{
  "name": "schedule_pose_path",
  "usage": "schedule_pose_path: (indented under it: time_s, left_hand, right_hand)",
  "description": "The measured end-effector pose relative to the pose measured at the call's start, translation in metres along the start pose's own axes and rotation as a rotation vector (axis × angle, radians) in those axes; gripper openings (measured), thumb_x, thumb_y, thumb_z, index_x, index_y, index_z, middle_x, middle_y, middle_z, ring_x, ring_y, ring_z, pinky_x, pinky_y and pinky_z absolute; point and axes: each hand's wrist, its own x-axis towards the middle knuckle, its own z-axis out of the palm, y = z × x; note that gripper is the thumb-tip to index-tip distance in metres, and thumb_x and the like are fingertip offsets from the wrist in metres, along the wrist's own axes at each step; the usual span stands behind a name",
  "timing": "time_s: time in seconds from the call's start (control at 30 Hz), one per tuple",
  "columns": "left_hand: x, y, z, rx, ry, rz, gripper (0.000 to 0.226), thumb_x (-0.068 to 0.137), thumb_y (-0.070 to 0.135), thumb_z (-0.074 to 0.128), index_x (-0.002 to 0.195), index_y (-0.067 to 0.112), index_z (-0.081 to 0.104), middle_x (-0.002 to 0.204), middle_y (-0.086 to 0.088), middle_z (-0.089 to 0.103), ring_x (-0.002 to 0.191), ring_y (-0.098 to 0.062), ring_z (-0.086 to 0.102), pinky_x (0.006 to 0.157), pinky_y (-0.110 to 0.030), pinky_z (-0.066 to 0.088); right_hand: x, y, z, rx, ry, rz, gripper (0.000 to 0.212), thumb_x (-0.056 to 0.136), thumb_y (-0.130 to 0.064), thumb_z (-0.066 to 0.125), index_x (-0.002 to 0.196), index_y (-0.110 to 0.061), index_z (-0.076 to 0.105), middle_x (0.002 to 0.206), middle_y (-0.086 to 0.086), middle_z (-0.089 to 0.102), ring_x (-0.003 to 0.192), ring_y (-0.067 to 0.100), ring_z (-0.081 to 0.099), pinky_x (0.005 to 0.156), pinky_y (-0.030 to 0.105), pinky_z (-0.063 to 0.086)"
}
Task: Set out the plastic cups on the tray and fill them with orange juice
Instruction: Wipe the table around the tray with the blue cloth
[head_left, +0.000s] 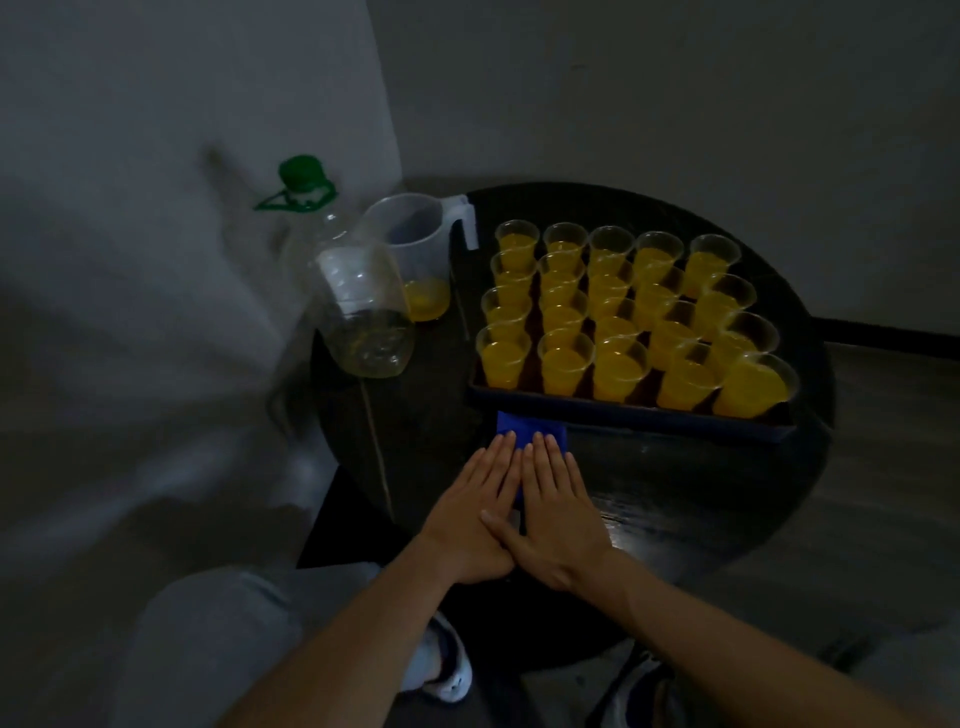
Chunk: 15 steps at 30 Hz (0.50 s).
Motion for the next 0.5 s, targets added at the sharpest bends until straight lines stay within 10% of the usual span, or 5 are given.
schedule_pose_path:
  time_s: [0.5]
  left_hand:
    - [-0.057,-0.080,0.006,-0.040,0.044,-0.244,0.099,0.091,0.063,0.028,0.155,0.008,-0.025,0.160,-0.010,-0.040,0.146,-0.018,-0.041,0.125,-0.038,-0.013]
  right_hand:
    - [0.063,-0.085,0.006,-0.105,-0.085,-0.252,0.102,0.086,-0.083,0.000,0.153,-0.008,-0.017,0.161,0.012,-0.023,0.146,0.024,-0.030,0.122,0.043,-0.013]
